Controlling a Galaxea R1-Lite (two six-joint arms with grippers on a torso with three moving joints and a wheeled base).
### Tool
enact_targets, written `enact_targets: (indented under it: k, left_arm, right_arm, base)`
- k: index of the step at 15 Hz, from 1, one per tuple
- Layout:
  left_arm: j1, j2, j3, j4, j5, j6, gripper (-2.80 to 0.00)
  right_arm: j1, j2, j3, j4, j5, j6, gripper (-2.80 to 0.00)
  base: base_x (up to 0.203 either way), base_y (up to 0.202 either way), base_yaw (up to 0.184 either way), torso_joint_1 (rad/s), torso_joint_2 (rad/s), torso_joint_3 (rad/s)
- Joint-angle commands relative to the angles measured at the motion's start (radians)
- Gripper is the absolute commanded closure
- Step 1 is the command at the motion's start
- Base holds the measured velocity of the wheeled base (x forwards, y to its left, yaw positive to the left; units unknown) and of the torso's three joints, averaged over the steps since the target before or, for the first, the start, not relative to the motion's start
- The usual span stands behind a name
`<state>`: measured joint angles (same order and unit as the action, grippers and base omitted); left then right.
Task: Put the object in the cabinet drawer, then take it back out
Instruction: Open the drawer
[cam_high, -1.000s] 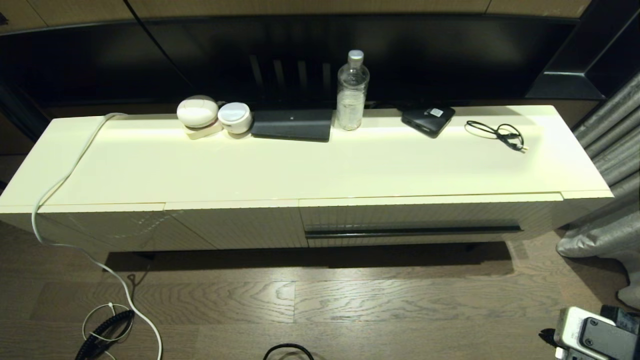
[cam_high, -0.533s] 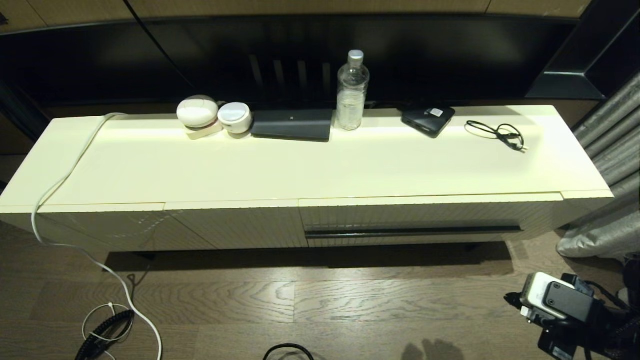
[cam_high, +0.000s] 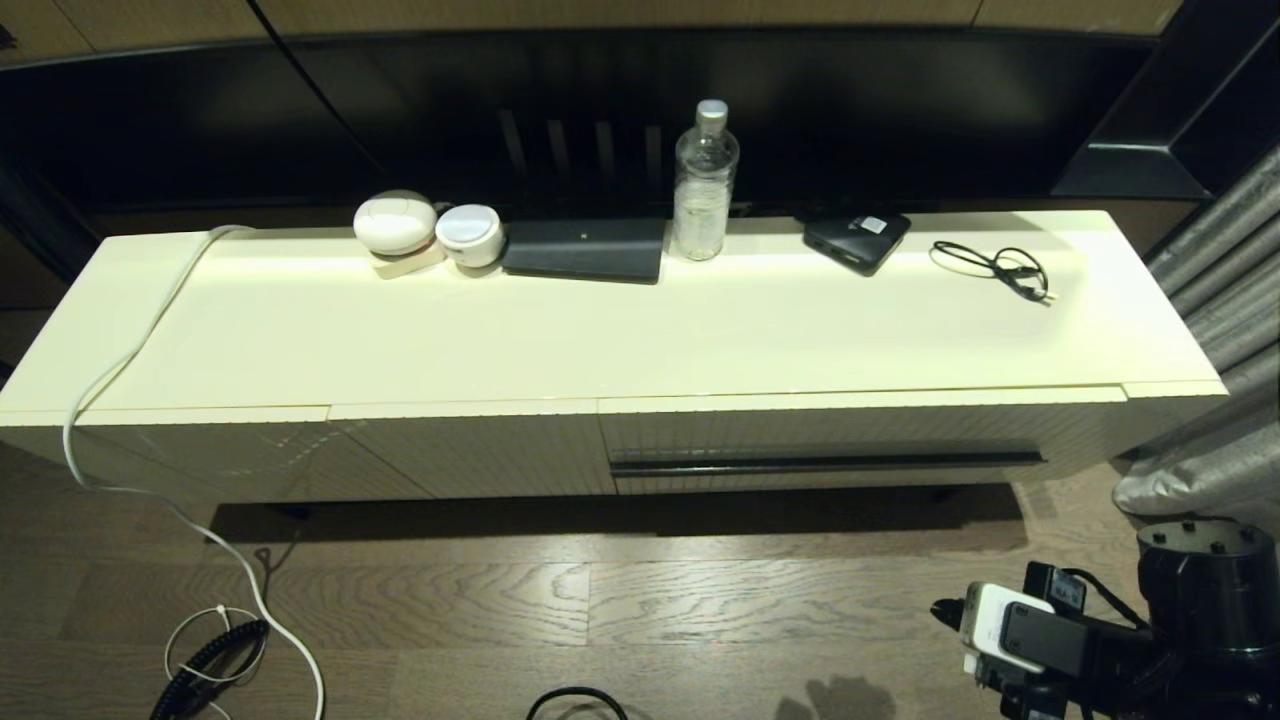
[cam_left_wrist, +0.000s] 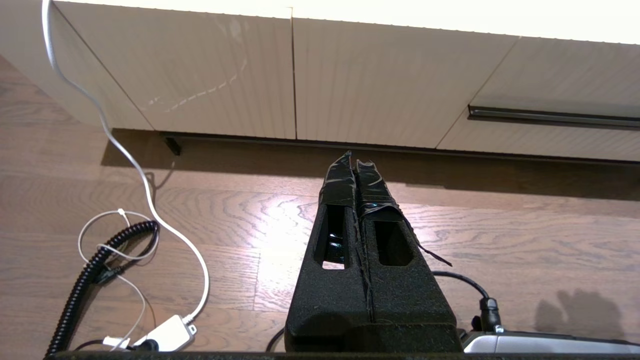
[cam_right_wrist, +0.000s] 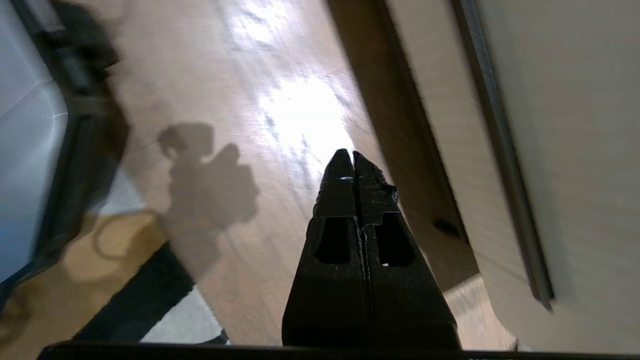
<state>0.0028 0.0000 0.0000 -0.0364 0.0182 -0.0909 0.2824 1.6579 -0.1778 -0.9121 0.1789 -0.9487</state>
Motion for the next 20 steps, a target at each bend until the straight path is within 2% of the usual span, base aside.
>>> enact_targets:
  k: [1, 4, 6, 7, 12, 15, 17, 20]
  left_arm:
    - [0.0, -0.002, 0.0, 0.0, 0.0, -0.001, 0.0]
    - [0.0, -0.002, 0.0, 0.0, 0.0, -0.001, 0.0]
    - [0.0, -0.002, 0.0, 0.0, 0.0, -0.001, 0.0]
    - [0.0, -0.002, 0.0, 0.0, 0.0, -0.001, 0.0]
    - [0.0, -0.002, 0.0, 0.0, 0.0, -0.001, 0.0]
    - [0.0, -0.002, 0.0, 0.0, 0.0, -0.001, 0.0]
    - [0.0, -0.002, 0.0, 0.0, 0.0, -0.001, 0.0]
    - [0.0, -0.002, 0.0, 0.0, 0.0, -0.001, 0.0]
  right_arm:
    - [0.068, 0.013, 0.05, -0.014, 0.0, -0.019, 0.0]
    - [0.079, 0.065, 0.087, -0.043, 0.003, -0.112, 0.0]
    - [0.073, 0.115, 0.097, -0.125, 0.005, -0.124, 0.0]
    - [0.072, 0.128, 0.092, -0.146, 0.005, -0.13, -2.8]
    - [0.037, 0.169, 0.052, -0.153, -0.001, -0.138, -2.8]
    - [0.014, 0.22, 0.068, -0.21, 0.005, -0.193, -2.8]
    - [-0.023, 0.265, 0.077, -0.241, 0.024, -0.258, -2.8]
    - [-0.044, 0.33, 0.058, -0.242, 0.037, -0.291, -2.8]
  base:
    - [0.0, 0.0, 0.0, 0.0, 0.0, 0.0]
    - [0.0, 0.0, 0.0, 0.0, 0.0, 0.0]
    - [0.0, 0.0, 0.0, 0.0, 0.0, 0.0]
    - [0.0, 0.0, 0.0, 0.0, 0.0, 0.0]
    - [0.0, 0.0, 0.0, 0.0, 0.0, 0.0]
    - [0.0, 0.0, 0.0, 0.0, 0.0, 0.0]
    - [0.0, 0.0, 0.0, 0.0, 0.0, 0.0]
    - [0.0, 0.0, 0.0, 0.0, 0.0, 0.0]
